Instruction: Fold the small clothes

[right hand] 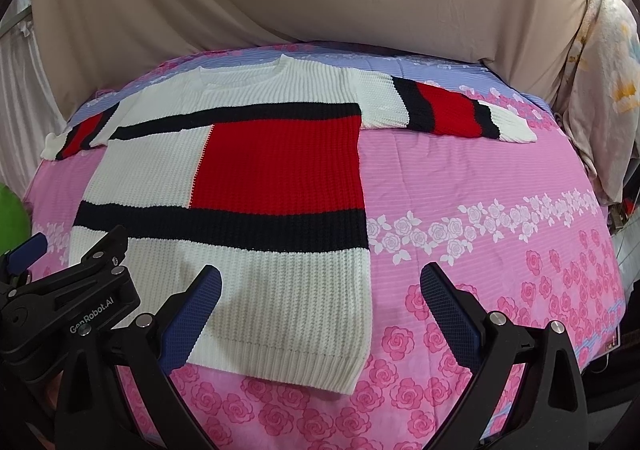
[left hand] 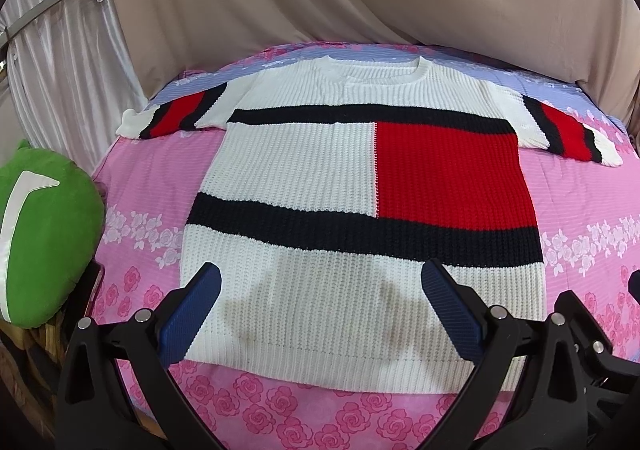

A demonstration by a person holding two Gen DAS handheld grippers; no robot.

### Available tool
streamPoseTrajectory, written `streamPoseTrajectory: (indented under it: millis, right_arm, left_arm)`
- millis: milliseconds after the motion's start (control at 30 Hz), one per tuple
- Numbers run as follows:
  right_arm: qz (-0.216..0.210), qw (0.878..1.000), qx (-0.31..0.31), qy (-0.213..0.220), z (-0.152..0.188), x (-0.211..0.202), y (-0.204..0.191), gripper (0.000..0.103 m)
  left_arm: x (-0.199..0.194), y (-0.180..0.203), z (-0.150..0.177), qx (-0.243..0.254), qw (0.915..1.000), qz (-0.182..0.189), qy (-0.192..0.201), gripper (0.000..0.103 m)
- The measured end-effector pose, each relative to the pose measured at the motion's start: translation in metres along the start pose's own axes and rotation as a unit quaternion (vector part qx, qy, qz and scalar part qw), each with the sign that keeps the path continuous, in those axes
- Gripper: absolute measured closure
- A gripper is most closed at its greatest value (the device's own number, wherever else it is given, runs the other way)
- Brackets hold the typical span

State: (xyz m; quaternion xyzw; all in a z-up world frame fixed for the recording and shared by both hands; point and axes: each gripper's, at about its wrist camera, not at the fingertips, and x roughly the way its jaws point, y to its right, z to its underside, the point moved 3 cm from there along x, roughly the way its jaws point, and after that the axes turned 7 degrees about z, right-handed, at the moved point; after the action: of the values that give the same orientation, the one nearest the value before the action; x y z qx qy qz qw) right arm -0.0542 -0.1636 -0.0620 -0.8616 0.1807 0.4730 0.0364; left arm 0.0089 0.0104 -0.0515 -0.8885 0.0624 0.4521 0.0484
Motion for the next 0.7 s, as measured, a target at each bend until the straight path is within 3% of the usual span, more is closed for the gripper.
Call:
streamPoseTrajectory:
  millis: [700]
  right_arm:
    - [-0.005, 1.000, 0.001, -0.008, 0.0023, 0.0012, -0.0049, 0.005]
  left_arm:
    - [0.0013, -0.0031, 0.0019, -0.005, 0.9999, -0.009, -0.006, 0.005]
